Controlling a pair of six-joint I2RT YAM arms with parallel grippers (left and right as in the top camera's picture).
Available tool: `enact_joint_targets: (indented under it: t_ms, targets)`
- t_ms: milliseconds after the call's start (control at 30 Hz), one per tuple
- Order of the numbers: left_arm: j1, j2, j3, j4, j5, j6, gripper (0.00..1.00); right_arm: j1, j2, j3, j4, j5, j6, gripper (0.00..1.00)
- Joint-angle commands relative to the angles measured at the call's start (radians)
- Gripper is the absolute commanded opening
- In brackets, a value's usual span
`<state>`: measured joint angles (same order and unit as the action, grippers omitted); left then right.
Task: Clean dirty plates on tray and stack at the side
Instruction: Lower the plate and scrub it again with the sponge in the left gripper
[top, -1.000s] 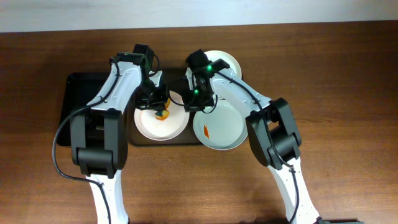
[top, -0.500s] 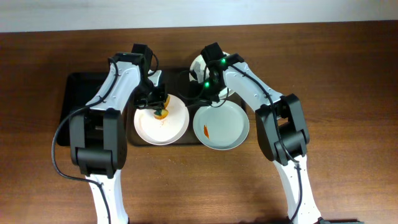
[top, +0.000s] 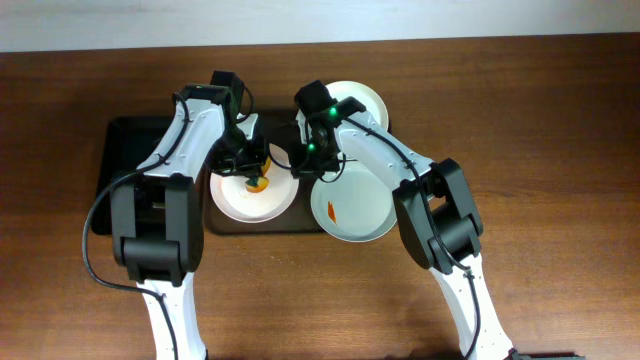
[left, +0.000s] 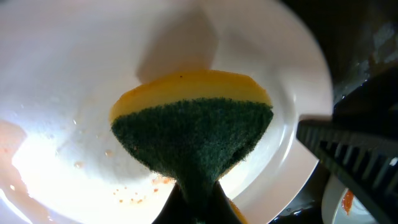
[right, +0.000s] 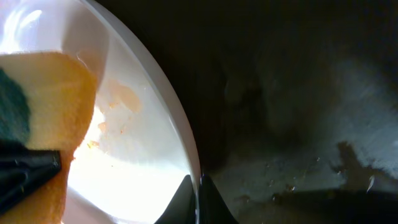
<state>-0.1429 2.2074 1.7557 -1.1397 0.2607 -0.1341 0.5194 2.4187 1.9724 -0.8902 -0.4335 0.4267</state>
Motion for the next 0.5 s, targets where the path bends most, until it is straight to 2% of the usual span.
enact_joint_targets:
  t_ms: [0, 167, 233, 300, 367, 467]
  targets:
    - [-0.008, -0.012, -0.064, 0.032, 0.006, 0.015, 0.01, -0.012, 0.008, 0.002, 0.013, 0.027, 0.028, 0.04]
    - [-0.044, -0.012, -0.21, 0.178, -0.022, 0.015, 0.01, -0.012, 0.008, 0.002, 0.015, 0.026, 0.027, 0.04]
    - [-0.042, -0.012, -0.215, 0.183, -0.201, 0.0, 0.01, -0.012, 0.008, 0.002, 0.015, 0.026, 0.027, 0.04]
    - [-0.042, -0.012, -0.215, 0.185, -0.419, -0.155, 0.01, -0.012, 0.008, 0.002, 0.013, 0.027, 0.027, 0.04]
    - [-0.042, -0.012, -0.215, 0.185, -0.603, -0.248, 0.01, -0.012, 0.008, 0.002, 0.011, 0.027, 0.027, 0.04]
    - [-0.043, -0.012, -0.215, 0.185, -0.791, -0.299, 0.01, -0.012, 0.008, 0.002, 0.009, 0.027, 0.027, 0.04]
